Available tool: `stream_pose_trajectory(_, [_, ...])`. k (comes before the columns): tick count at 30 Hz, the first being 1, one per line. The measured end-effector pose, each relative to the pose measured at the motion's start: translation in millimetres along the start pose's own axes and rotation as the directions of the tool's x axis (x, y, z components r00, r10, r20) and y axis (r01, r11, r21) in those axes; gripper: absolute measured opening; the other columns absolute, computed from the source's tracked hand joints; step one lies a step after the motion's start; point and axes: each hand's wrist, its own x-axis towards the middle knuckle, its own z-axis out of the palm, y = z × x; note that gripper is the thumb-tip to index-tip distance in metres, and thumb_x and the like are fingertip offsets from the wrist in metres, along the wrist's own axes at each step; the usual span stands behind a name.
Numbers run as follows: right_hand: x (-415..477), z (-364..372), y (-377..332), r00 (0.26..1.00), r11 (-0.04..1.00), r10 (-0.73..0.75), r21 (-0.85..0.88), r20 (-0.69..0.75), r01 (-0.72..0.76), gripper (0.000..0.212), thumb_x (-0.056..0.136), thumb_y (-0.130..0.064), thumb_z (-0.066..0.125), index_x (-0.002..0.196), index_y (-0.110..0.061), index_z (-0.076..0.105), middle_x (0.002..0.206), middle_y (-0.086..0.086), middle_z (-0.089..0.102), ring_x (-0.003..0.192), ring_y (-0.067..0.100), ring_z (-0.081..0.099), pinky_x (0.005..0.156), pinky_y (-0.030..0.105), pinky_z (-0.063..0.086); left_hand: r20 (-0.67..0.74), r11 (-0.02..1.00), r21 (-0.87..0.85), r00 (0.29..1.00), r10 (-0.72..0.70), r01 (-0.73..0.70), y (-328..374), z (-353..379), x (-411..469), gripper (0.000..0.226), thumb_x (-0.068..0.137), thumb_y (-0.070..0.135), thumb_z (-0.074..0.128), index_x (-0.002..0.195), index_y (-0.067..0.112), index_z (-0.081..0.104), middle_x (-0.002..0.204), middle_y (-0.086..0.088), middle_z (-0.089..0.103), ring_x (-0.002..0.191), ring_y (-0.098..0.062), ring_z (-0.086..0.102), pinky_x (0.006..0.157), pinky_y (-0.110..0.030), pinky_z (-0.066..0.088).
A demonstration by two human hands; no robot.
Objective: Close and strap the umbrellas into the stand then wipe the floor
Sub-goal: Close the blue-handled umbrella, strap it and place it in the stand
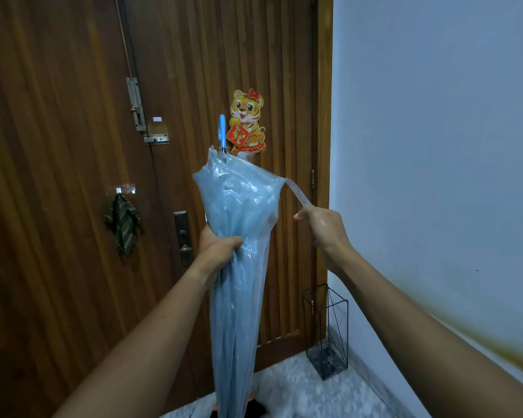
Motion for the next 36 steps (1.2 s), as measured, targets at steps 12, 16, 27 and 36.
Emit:
stream_pose_trajectory(12, [0,8,-18,0.993,0.968,0.095,0.225,0.069,-0.108,0.046,0.098,-0.051,0.054,0.125,-0.015,0.061,0.092,0.005,0.061,0.072,0.015,0.056,0.059,0.026,0.048,0.129,1.0,-0.008,0.991,0.028,-0.027,-2,8,-5,0.044,0.074,-0.003,0.07,0.115,0.011,0.061,0.102,-0.009,0.072,0.092,-0.026,0.071,0.071,-0.033,0.06])
stream_pose_trajectory(16, [3,10,-26,0.994,0.948,0.06,0.307,0.095,-0.087,0.038,0.093,-0.05,0.064,0.107,-0.015,0.067,0.091,0.004,0.072,0.069,0.015,0.066,0.058,0.027,0.05,0.24,0.998,0.003,0.969,0.061,-0.063,-3,15,-9,0.045,0.07,0.0,0.07,0.112,0.011,0.06,0.101,-0.01,0.07,0.09,-0.026,0.071,0.068,-0.032,0.059])
stream_pose_trajectory(27, [-6,18,-32,0.989,0.961,-0.023,0.276,0.149,-0.02,0.023,0.093,-0.02,0.071,0.107,-0.002,0.071,0.106,0.01,0.076,0.086,0.021,0.077,0.071,0.037,0.063,0.488,0.982,-0.184,0.862,0.136,-0.051,-4,36,-29,0.087,0.065,0.06,0.08,0.133,0.013,0.053,0.119,-0.016,0.069,0.105,-0.03,0.069,0.083,-0.037,0.058])
stream_pose_trajectory(36, [-11,15,-35,0.981,0.987,-0.042,0.16,0.191,0.011,0.028,0.097,-0.021,0.066,0.101,0.006,0.071,0.101,0.013,0.075,0.085,0.019,0.077,0.072,0.03,0.063,0.599,0.962,-0.26,0.796,0.091,0.086,-2,29,-32,0.079,0.07,0.067,0.073,0.129,0.016,0.061,0.116,-0.014,0.07,0.103,-0.03,0.07,0.085,-0.04,0.058])
